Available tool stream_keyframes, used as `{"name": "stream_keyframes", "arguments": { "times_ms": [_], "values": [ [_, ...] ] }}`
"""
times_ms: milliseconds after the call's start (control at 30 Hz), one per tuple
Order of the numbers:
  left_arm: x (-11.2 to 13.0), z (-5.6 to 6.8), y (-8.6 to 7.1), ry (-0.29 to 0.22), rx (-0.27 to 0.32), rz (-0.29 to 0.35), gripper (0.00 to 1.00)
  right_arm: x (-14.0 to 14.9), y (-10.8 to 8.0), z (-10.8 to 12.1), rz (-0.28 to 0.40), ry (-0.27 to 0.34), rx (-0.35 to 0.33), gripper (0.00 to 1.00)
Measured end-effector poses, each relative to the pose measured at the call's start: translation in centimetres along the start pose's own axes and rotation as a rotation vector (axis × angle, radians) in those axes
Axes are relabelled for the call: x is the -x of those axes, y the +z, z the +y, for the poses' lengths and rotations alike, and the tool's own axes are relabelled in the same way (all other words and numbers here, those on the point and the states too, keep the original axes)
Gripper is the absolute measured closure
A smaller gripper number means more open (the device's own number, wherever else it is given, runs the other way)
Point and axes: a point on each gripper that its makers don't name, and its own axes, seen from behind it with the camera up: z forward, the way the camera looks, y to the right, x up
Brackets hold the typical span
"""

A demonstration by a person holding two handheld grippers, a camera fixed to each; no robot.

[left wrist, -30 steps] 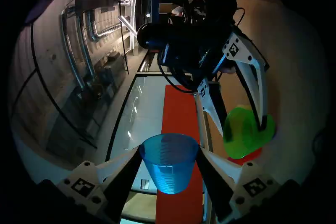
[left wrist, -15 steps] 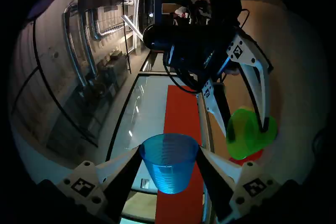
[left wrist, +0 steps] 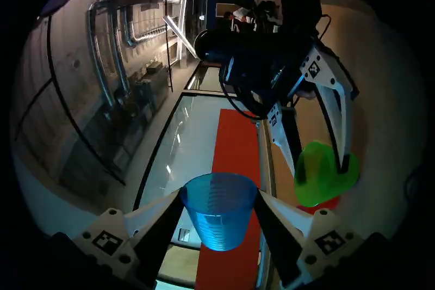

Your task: Pour water

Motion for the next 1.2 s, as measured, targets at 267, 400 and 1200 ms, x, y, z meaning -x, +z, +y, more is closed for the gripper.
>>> {"name": "stream_keyframes", "arguments": {
  "times_ms": [267,400,1200],
  "values": [
    [0.6,0.0,-0.1,-0.070,-0.010,-0.025,0.14,0.0,0.0,0.0,0.005,0.012,0.008,0.09],
    [0.8,0.0,-0.2,-0.120,-0.017,-0.034,0.14,-0.1,0.0,0.0,0.007,0.015,0.014,0.09],
    [3.2,-0.3,-1.0,-0.393,-0.058,-0.091,0.14,-0.6,-0.6,0.0,0.013,0.019,0.029,0.09]
  ]
}}
